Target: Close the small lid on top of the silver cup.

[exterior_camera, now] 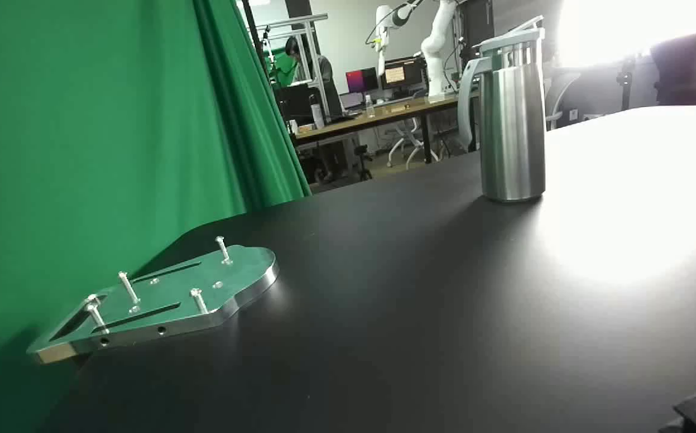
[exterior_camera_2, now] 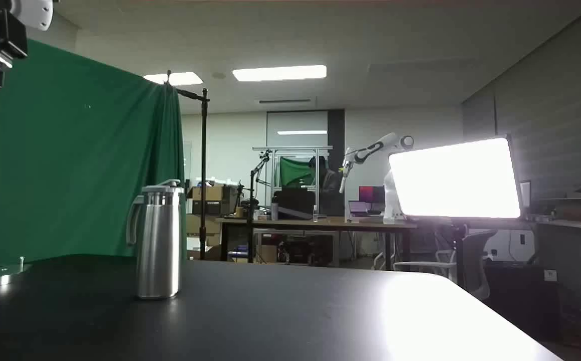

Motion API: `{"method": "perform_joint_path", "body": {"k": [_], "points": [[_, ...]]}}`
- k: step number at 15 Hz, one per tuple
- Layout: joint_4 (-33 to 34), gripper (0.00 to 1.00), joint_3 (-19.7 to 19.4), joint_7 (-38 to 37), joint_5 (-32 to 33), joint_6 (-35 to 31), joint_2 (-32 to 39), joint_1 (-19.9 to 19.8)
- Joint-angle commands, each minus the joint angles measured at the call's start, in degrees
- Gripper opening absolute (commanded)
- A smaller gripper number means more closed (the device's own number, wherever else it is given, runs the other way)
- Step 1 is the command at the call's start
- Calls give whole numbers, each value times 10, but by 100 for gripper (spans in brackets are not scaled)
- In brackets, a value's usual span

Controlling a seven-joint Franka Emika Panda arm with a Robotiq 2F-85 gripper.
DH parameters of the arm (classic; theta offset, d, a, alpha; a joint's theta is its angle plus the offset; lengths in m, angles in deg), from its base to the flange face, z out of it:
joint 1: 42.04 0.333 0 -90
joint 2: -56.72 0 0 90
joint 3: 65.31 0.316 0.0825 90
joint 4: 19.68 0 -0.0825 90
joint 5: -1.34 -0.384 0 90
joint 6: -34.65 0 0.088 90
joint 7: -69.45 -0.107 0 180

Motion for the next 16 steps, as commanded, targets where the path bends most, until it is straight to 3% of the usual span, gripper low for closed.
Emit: {"method": "perform_joint_path", "body": {"k": [1,9,14,15,16], "points": [[1,100,-10,-7,6,1,4,12],[1,100,-10,-7,6,1,3,12],[16,100,-30,-42,56,-108,40,-44],[22,75,-37,-47,66,-136,53,-57],[32,73,-47,-49,72,-164,69,-70]]}}
